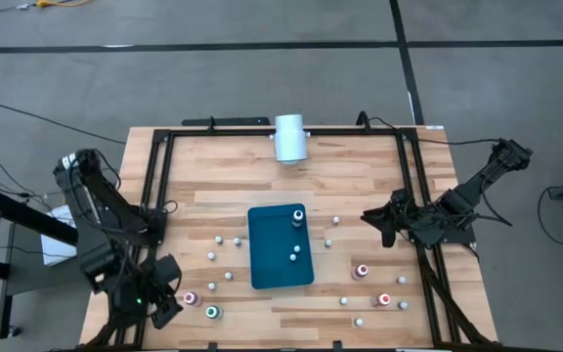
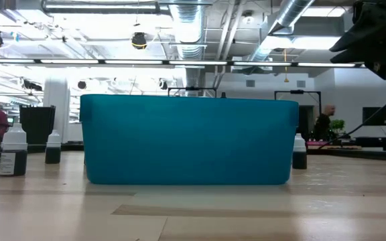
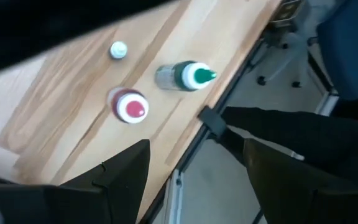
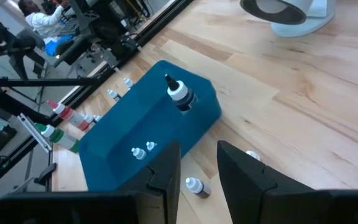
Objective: Pick & Place food coloring
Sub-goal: Put the big pink food coloring bottle into the blue bin
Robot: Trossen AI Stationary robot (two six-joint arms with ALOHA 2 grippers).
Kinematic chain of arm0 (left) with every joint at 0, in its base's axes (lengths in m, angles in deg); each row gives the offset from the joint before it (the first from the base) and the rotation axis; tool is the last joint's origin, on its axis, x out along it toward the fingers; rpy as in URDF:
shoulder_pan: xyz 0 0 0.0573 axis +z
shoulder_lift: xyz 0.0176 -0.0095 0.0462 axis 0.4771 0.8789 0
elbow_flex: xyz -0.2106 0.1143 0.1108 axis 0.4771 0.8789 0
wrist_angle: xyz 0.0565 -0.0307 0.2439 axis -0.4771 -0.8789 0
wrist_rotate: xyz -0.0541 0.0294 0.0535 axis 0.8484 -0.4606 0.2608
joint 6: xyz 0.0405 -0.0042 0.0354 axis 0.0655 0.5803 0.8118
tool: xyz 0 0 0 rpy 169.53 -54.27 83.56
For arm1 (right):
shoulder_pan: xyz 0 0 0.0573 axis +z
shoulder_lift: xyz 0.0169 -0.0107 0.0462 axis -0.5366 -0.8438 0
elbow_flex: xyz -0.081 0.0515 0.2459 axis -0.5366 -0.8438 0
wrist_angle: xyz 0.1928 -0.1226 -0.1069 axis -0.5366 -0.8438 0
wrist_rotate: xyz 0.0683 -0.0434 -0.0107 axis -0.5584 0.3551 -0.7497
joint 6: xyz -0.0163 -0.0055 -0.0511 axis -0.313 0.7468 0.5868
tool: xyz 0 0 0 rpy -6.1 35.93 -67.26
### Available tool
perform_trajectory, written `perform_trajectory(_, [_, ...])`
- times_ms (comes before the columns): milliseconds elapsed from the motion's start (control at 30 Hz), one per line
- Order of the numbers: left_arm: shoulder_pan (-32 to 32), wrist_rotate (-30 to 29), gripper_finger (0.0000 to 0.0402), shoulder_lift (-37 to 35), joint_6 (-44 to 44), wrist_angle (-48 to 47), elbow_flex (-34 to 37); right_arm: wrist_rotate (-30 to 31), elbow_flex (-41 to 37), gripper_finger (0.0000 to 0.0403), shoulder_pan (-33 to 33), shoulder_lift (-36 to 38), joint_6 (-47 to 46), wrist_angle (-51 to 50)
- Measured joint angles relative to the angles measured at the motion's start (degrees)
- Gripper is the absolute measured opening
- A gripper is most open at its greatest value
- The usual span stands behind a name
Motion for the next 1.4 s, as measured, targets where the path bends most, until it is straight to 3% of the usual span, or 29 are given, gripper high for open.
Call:
perform_trajectory(333, [-0.5,0.2,0.0252,2.4,-4.3,-5.3,0.0,-0.1,0.0,0.0095,0.0,0.0,0.0,0.0])
perform_trajectory(1200, [-0.5,-3.9,0.0252,4.0,-0.1,-5.1,0.1,-1.6,0.0,0.0095,0.0,0.0,1.1,0.0])
perform_trajectory(1400, [-0.5,0.7,0.0252,9.5,-3.4,-5.1,0.1,-1.6,0.0,0.0095,0.0,0.0,1.2,0.0])
